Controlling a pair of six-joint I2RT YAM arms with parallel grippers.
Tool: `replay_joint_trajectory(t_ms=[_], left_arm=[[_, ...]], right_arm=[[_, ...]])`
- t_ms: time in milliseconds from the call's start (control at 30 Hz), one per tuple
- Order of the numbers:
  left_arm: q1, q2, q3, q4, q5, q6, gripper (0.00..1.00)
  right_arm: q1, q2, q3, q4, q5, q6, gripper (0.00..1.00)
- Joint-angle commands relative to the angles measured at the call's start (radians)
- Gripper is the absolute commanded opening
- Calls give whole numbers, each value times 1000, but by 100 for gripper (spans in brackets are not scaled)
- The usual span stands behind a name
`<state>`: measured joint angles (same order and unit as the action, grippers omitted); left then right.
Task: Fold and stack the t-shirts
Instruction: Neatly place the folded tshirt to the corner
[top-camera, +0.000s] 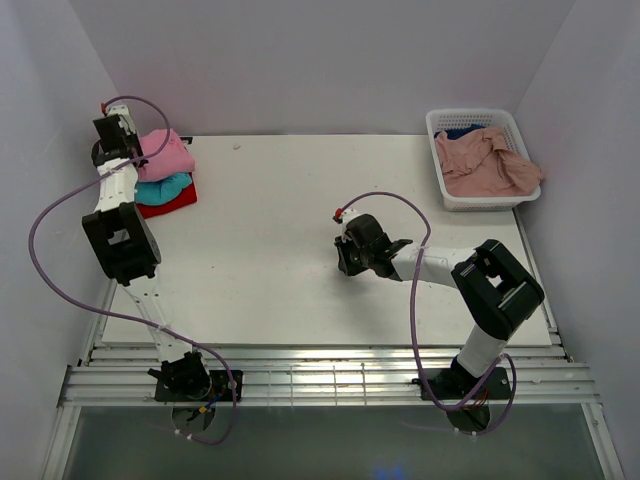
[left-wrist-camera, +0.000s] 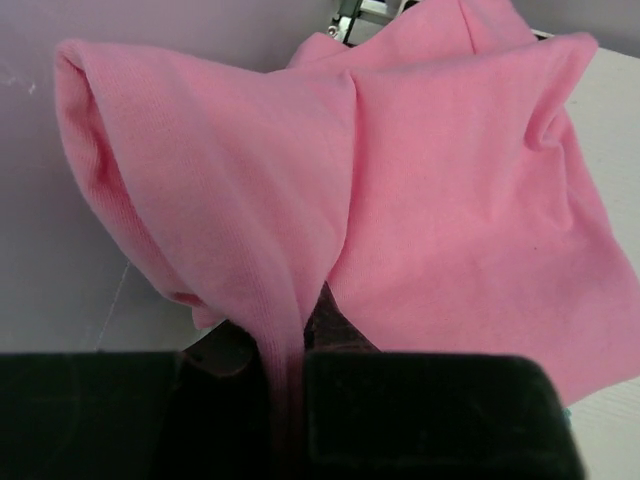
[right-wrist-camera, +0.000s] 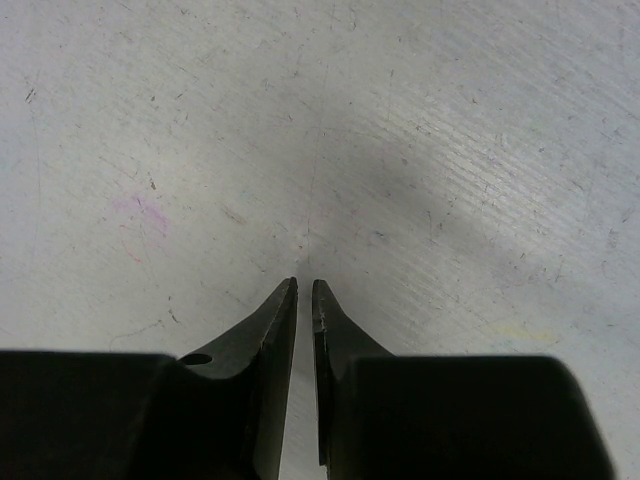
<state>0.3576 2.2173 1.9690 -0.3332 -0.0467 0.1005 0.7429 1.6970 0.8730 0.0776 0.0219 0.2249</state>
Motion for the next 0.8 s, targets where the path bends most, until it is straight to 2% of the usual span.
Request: replay_joint_trajectory(t_ms=[0,67,133,300,333,367,433,600,733,767], left_arm=[[7,-21,28,-35,-91,2,12],[7,5,30,-49,-117,-10,13],[4,16,16,-47,-120,-13,19],[-6,44,10,-47,-113,-16,51],[-6,45,10,-47,-113,-16,62],[-8,44,7,-44,-117,-25,66],[-11,21,4,-33,-102,-39,68],[-80,-132,-41,155,-97,-38,72],[-190,-301,-32,368,-232,36,75],[-207,-317,-10,373,-293,31,75]], right_arm=[[7,9,20,28,-10,-10,18],[7,1,20,24,-4,-10,17],[7,-11,15,21,3,-10,17],[7,-34,18,-1,29,-13,17],[7,-40,18,-4,30,-13,18],[7,-43,15,-6,33,-15,18],[7,-54,12,-9,33,-12,17],[7,-66,4,-15,41,-10,18],[7,-71,7,-21,39,2,18],[9,-76,7,-22,39,5,18]])
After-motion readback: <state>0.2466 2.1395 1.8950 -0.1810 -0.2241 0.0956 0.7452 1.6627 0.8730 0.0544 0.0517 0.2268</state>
